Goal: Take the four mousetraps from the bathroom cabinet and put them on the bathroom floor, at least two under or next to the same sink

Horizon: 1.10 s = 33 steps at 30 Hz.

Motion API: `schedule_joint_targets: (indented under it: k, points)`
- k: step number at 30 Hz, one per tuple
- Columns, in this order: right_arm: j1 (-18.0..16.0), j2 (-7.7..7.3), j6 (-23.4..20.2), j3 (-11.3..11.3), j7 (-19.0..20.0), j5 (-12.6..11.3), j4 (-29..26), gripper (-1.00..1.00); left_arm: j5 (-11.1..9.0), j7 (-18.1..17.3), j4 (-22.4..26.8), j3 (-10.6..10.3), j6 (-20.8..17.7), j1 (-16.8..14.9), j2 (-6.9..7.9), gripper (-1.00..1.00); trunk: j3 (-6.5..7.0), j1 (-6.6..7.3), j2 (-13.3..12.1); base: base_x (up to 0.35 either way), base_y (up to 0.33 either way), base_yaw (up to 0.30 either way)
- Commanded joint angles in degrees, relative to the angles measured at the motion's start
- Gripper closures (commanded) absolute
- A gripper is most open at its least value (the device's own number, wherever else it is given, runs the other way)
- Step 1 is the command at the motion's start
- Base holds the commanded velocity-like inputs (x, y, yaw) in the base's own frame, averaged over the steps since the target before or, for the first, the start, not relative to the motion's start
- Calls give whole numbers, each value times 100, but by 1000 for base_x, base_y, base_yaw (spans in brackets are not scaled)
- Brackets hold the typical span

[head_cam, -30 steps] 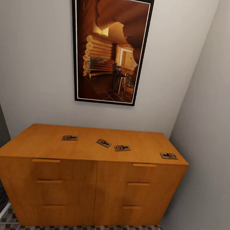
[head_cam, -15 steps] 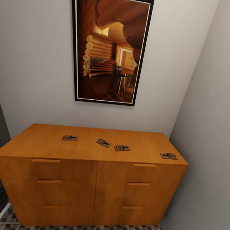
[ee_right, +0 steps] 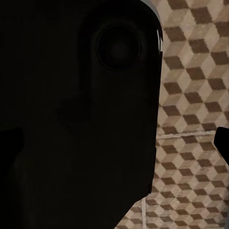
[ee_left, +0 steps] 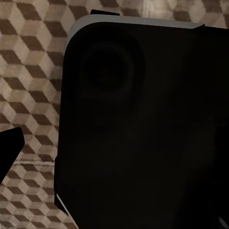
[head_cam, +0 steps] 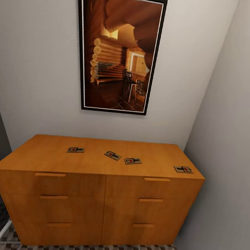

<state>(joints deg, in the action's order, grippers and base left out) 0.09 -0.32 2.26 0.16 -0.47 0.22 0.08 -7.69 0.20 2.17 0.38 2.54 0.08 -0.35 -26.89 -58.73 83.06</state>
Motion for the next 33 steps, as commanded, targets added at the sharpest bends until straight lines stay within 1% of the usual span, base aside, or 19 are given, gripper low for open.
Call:
schedule_joint_targets:
  k: [1, 25, 33]
  points:
    - [0, -1, 20, 1, -5, 3, 1, -100, -47, 5, 3, 1, 11, 1, -1, -100, -4, 0, 2, 0, 0, 0]
    - [0, -8, 20, 1, -2, 2, 1, -100, -40, 2, 5, 8, 14, 1, -75, -100, -4, 0, 2, 0, 0, 0]
    - [0, -11, 20, 0, -5, -4, 1, -100, -40, -2, 3, 6, 10, 1, -81, -100, 140, 176, -319, 0, 0, 0]
